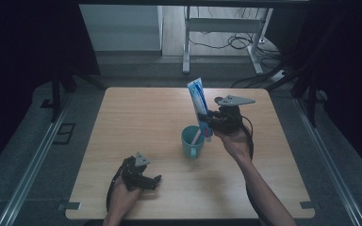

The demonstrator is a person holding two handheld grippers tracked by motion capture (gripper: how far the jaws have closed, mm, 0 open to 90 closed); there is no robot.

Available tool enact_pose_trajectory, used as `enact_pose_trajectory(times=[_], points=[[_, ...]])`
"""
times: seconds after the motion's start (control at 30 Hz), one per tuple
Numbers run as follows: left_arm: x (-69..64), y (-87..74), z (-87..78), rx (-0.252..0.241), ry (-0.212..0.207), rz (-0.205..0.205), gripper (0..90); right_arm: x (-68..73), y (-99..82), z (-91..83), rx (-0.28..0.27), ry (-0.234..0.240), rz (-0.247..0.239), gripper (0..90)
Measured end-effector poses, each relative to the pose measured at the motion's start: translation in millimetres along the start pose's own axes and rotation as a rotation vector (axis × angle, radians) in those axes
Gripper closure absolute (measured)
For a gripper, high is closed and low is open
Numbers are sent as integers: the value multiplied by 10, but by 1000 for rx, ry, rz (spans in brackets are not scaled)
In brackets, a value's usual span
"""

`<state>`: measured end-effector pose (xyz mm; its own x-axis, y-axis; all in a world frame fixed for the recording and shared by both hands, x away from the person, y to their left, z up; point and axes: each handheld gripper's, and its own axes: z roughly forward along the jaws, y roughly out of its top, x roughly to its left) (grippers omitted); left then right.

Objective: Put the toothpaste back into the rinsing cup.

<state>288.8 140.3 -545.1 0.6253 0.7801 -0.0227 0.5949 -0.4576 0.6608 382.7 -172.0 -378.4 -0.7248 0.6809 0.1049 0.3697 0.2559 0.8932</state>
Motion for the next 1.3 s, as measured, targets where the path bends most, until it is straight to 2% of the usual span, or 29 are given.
enact_pose_trajectory(times=[0.43,0.9,1.3], points=[[0,0,0,0,0,0,0,78,13,208,-8,0,-7,722],[1,0,-2,3,0,2,0,116,-144,418,-4,6,-6,721],[1,0,-2,3,0,2,0,115,-274,513,7,-2,-10,720]])
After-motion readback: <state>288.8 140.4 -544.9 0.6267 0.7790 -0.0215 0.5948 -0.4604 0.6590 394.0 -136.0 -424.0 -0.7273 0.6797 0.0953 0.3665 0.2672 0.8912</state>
